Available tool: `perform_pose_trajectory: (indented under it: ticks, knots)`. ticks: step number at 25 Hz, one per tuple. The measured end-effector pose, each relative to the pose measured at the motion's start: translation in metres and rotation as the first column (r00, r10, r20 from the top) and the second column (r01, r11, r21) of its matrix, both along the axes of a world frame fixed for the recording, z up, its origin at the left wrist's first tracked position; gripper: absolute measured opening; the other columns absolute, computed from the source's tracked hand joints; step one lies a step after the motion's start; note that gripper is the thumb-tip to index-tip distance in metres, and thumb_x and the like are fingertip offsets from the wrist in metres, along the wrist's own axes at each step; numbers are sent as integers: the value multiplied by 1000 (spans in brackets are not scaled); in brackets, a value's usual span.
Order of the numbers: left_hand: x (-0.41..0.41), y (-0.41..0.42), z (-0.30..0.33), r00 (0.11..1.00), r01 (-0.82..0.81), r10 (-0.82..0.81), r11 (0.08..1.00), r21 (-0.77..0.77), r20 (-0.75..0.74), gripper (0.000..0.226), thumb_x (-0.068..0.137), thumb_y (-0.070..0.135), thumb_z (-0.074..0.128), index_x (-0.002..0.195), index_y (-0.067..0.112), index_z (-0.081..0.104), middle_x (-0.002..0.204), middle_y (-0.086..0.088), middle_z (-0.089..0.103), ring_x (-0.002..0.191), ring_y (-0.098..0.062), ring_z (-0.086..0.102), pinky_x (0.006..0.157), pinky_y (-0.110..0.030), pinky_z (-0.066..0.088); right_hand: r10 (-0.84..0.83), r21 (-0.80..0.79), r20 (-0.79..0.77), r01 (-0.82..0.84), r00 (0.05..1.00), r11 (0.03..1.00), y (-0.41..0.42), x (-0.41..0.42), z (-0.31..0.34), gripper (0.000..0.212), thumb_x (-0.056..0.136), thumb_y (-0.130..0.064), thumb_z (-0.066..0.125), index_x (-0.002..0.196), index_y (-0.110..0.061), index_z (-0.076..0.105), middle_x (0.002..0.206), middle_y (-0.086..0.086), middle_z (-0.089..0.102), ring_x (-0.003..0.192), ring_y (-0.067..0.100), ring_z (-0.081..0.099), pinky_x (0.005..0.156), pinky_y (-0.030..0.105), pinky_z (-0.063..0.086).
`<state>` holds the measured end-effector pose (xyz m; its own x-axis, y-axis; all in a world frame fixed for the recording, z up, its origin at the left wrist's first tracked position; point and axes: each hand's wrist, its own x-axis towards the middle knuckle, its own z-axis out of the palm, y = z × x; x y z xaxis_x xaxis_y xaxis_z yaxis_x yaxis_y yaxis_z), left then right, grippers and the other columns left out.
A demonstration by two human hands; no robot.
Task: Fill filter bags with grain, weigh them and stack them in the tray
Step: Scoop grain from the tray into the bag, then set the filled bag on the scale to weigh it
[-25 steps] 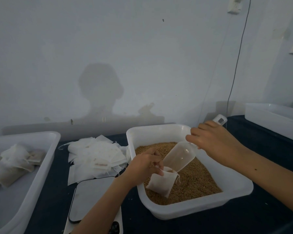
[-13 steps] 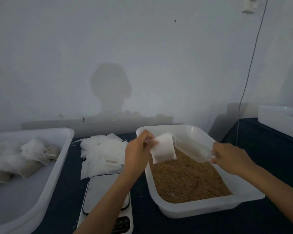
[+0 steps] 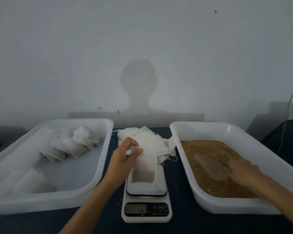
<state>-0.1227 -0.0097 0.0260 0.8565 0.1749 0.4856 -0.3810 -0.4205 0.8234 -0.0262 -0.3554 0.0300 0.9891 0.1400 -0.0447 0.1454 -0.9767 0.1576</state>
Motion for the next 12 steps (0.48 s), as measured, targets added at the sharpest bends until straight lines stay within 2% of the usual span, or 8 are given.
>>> perform_pose_trajectory:
  ticks: [1,2,4,5,7,8,10,12]
  knots:
    - [0,1,-9,1000,-1,0,1000,-13,-14,16,91,13,60,80,22,52,72,20,56,61,-1,47,57,-13,37,24,74,81,-30,996,997,9,-6,7,9,93,-26,52,85,-21,52,90,-6,54,79,9,53,61,21,40]
    - [1,1,-18,1000,-2,2,1000,-23,-28,15,91,13,60,81,21,53,74,22,57,65,0,49,59,-12,39,49,226,189,-92,981,970,23,-15,15,6,92,-27,54,89,-23,52,93,-8,54,81,9,53,66,23,43]
    - [7,0,-31,999,-5,2,999,-48,-53,14,91,12,60,82,21,53,76,23,57,67,1,51,60,-12,40,72,566,369,-286,926,773,62,-42,33,2,91,-27,55,93,-28,55,92,-15,56,81,1,55,66,19,43]
    - [11,-1,-35,998,-6,2,998,-60,-69,14,91,13,60,82,21,53,75,22,56,66,1,50,59,-12,40,88,659,406,-359,909,662,84,-57,39,4,91,-27,55,92,-30,56,89,-19,57,79,-3,56,63,13,40]
    - [17,-3,-42,995,4,-10,998,-63,-99,13,92,15,59,84,22,53,74,20,56,60,-1,46,56,-14,39,142,776,382,-400,913,488,123,-79,39,8,92,-24,55,92,-31,58,86,-18,60,79,-8,57,57,9,42]
    - [20,-4,-44,994,17,-23,998,-59,-108,11,92,16,59,86,23,53,75,19,56,61,-3,47,56,-17,40,172,814,352,-391,920,429,138,-85,34,9,92,-20,55,93,-28,58,86,-16,61,80,-10,56,60,7,43]
    - [23,-3,-48,993,43,-48,998,-45,-111,10,94,15,56,97,24,52,78,18,58,66,-8,51,59,-21,43,192,853,300,-353,934,385,159,-86,18,11,93,-13,56,97,-23,57,89,-13,60,81,-6,56,67,4,42]
    - [23,0,-50,991,82,-84,996,-24,-107,20,95,15,54,112,23,47,68,21,58,60,-1,49,57,-14,39,163,886,244,-288,956,363,174,-79,2,17,92,-10,56,105,-22,53,97,-11,59,89,0,57,73,7,42]
